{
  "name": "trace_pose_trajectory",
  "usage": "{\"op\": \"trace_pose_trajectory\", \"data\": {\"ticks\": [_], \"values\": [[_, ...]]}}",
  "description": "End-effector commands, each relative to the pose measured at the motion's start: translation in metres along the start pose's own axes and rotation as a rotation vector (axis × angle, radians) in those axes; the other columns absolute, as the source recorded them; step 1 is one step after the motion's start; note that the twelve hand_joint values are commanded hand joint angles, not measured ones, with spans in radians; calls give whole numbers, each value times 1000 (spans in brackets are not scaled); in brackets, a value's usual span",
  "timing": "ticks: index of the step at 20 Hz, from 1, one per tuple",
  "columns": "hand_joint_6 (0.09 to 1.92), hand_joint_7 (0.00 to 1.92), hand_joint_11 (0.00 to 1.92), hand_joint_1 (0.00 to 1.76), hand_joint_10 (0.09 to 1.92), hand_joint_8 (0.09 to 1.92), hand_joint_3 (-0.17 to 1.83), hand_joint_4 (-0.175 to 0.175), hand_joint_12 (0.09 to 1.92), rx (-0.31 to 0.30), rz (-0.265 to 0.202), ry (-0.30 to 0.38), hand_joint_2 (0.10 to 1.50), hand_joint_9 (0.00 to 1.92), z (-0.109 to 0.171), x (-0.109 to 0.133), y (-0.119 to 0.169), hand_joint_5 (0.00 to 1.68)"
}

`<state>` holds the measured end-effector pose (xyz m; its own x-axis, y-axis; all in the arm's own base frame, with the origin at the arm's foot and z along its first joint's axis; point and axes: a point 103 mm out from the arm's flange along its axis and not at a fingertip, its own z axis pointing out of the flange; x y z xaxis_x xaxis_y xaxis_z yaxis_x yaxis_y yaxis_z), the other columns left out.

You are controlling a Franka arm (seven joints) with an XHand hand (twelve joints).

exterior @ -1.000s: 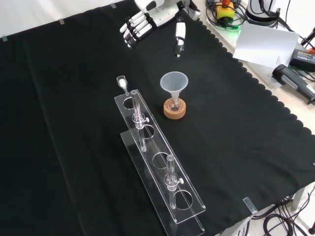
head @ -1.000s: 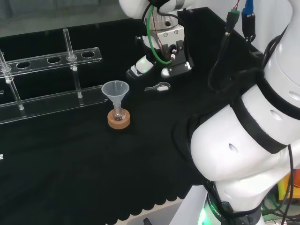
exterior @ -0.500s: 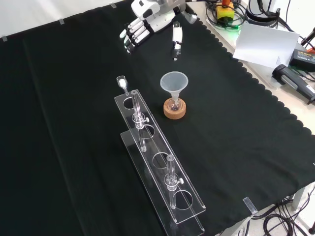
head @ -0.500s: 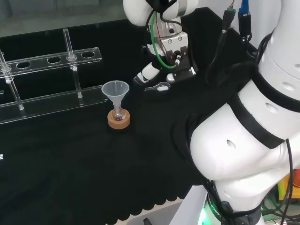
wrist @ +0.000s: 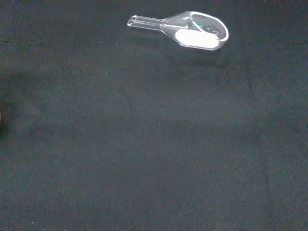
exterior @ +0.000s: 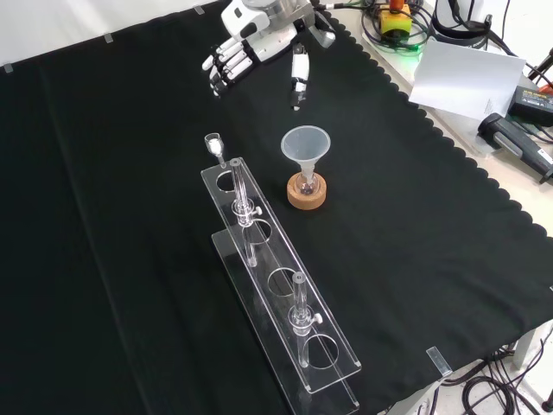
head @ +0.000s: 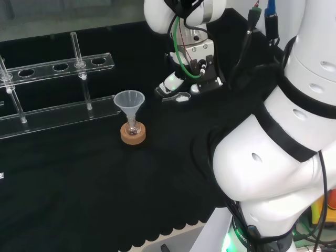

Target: Pick up the weighing funnel.

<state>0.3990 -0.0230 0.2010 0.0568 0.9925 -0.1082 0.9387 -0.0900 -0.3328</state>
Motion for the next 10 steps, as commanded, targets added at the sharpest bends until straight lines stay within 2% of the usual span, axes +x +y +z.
{"op": "trace_pose_trajectory", "data": {"ticks": [1,3,10], "values": [[87,84,0,455,317,87,36,31,87,54,9,-4,646,0,4,-15,17,0],[87,37,0,442,98,87,27,35,87,76,8,-22,634,0,6,-17,24,0],[87,0,0,425,87,87,14,41,87,37,12,-29,611,0,15,-30,43,0]]}}
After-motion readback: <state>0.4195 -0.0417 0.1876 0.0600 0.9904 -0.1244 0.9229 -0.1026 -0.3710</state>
